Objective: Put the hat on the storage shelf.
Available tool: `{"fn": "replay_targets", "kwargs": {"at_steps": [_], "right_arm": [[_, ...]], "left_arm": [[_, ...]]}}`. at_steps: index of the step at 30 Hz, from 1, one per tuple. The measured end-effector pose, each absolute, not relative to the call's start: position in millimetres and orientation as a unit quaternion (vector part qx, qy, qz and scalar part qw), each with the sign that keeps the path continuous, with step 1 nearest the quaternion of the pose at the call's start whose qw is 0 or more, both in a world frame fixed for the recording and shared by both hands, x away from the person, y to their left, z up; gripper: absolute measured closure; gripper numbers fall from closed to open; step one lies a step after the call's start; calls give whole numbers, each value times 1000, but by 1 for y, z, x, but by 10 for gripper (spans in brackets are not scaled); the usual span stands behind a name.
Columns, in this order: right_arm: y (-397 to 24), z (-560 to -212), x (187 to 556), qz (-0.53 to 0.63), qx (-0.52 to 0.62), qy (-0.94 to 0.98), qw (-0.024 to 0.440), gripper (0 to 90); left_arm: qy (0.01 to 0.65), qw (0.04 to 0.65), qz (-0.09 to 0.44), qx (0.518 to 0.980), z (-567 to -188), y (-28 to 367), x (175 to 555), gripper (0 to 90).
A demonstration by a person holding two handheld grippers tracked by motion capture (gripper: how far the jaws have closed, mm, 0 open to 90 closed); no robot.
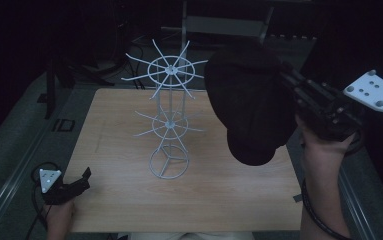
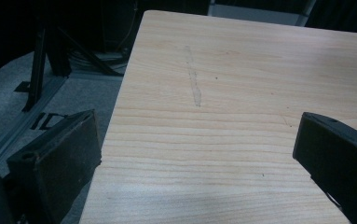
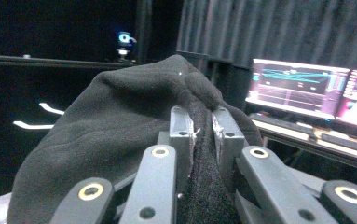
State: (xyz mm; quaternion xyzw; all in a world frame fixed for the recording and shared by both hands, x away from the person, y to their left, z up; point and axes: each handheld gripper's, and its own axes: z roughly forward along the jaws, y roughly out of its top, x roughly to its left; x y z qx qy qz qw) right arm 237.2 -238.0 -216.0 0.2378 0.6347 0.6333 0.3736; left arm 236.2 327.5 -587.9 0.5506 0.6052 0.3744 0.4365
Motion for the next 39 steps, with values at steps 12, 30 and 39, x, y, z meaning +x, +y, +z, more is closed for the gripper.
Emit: {"fn": "replay_targets", "kwargs": {"at_steps": [12,30,39], "right_arm": [[-199,-233,233,627,192,676,337,812],[-183,-291,256,612,197,722,256,809],[-178,-303,259,611,193,729,242,752]], "left_arm": [[604,439,374,550,-588,328,236,14],[604,438,374,551,-588,328,236,15],[603,439,374,551,-588,328,236,14]]}}
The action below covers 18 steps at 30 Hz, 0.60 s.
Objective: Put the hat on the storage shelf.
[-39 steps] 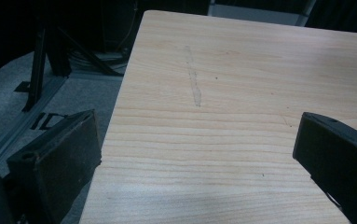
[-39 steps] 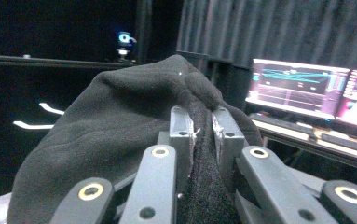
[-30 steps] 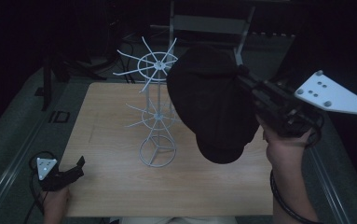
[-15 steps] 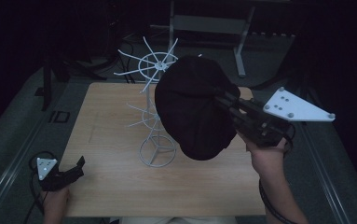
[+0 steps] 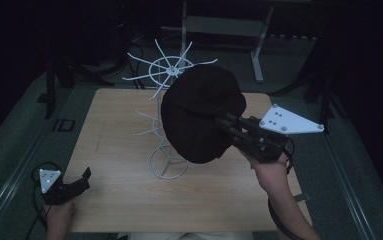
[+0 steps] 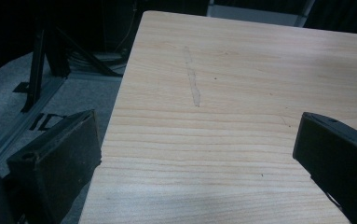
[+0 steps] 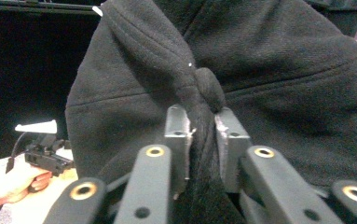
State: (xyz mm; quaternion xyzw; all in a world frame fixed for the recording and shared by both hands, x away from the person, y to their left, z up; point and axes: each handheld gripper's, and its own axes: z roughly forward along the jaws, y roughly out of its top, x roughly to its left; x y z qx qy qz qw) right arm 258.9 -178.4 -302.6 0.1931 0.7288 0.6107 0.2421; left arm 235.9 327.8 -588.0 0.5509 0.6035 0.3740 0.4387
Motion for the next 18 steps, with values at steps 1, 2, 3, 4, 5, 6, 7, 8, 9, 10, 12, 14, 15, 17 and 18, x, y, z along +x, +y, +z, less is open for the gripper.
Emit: {"fn": "replay_targets", "kwargs": {"at_steps": [1,2,3,4,5,6,7,8,9,10,12,14,15,17,18], "right_arm": [[-179,-303,258,610,193,729,244,732],[-179,-302,256,610,192,727,249,709],[-179,-302,255,610,191,726,253,689],[-180,-302,254,610,189,726,253,668],[-181,-302,253,612,188,725,255,649],[-182,-302,252,612,188,724,256,624],[-184,-302,251,614,186,723,256,594],[-185,-302,250,616,186,722,255,574],[-188,-302,249,618,187,719,256,553],[-190,-302,249,621,188,717,255,523],[-196,-302,248,626,192,711,255,492],[-200,-302,247,628,196,709,256,465],[-203,-303,247,629,198,707,257,461],[-209,-303,246,631,202,702,261,444],[-214,-304,245,633,205,698,265,436]], "left_arm": [[603,439,374,551,-588,328,236,14],[603,439,374,551,-588,328,236,14],[603,438,374,551,-588,328,236,14],[604,439,374,550,-588,328,236,14],[604,439,374,551,-588,328,236,14],[604,439,374,551,-588,328,236,15],[604,439,374,550,-588,328,236,14],[604,439,374,550,-588,328,236,14],[604,439,374,551,-588,328,236,14],[604,439,374,551,-588,328,236,15],[604,439,374,551,-588,328,236,14],[604,439,374,550,-588,328,236,15],[604,439,374,550,-588,328,236,14],[604,439,374,550,-588,328,236,14],[603,439,374,550,-588,328,236,14]]}}
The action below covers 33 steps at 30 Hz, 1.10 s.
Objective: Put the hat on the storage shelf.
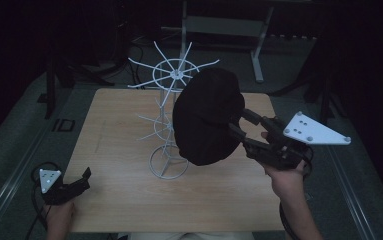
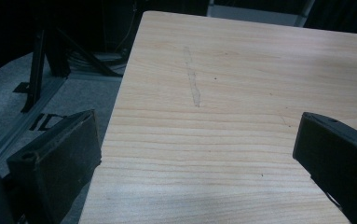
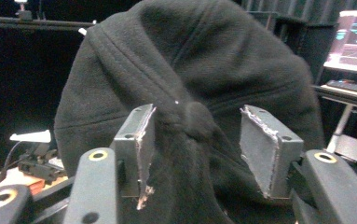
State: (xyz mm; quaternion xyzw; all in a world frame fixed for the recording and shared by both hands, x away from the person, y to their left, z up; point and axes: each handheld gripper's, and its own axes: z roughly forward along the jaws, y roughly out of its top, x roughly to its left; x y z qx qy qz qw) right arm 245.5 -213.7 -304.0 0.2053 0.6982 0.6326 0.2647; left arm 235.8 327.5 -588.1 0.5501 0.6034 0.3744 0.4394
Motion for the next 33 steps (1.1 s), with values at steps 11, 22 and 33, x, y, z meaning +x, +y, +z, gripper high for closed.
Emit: {"fn": "replay_targets", "kwargs": {"at_steps": [11,22,33], "right_arm": [[-253,-333,259,606,258,700,275,319],[-283,-399,290,538,327,727,275,132],[-301,-480,316,481,375,744,273,136]], "left_arm": [[604,438,375,551,-588,327,236,14],[604,438,375,550,-588,327,236,14],[604,438,375,550,-588,327,236,14]]}}
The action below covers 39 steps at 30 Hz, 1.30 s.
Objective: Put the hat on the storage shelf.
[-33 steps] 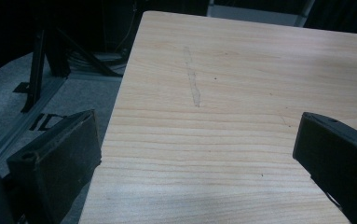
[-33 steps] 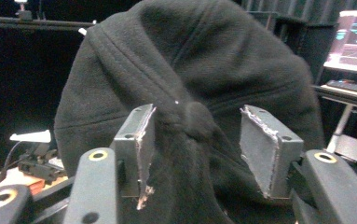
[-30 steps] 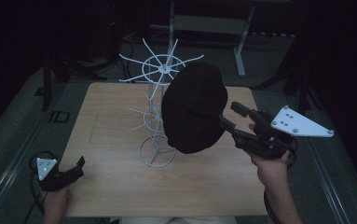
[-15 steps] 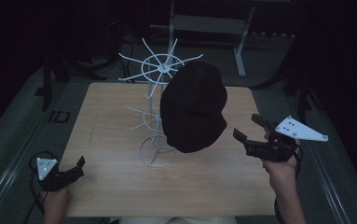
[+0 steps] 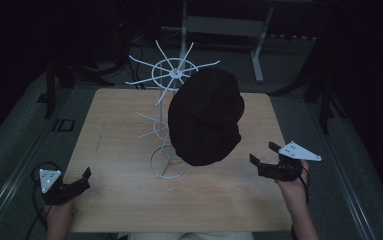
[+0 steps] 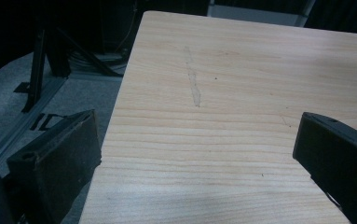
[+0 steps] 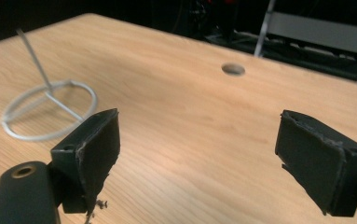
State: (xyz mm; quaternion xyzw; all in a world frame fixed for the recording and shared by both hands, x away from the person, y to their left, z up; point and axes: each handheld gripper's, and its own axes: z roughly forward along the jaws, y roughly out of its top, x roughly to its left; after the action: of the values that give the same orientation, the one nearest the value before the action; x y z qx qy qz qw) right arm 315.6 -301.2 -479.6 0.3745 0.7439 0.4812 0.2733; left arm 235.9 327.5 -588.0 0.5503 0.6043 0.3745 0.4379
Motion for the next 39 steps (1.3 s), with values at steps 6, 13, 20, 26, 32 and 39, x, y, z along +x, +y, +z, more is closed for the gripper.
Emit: {"fn": "replay_targets", "kwargs": {"at_steps": [6,13,20,26,32,39], "right_arm": [[-312,-507,323,463,390,746,278,137],[-332,-541,328,431,429,745,274,138],[-351,-560,326,405,457,742,276,138],[-366,-566,317,401,479,728,283,137],[-383,-570,310,387,502,712,303,139],[-392,-571,308,372,513,699,331,139]], "left_arm": [[604,439,374,550,-588,328,236,15],[604,440,374,549,-588,328,236,14],[604,440,373,550,-588,328,236,15],[603,440,374,550,-588,328,236,14],[603,440,374,550,-588,328,236,14],[603,439,374,551,-588,328,236,14]]}}
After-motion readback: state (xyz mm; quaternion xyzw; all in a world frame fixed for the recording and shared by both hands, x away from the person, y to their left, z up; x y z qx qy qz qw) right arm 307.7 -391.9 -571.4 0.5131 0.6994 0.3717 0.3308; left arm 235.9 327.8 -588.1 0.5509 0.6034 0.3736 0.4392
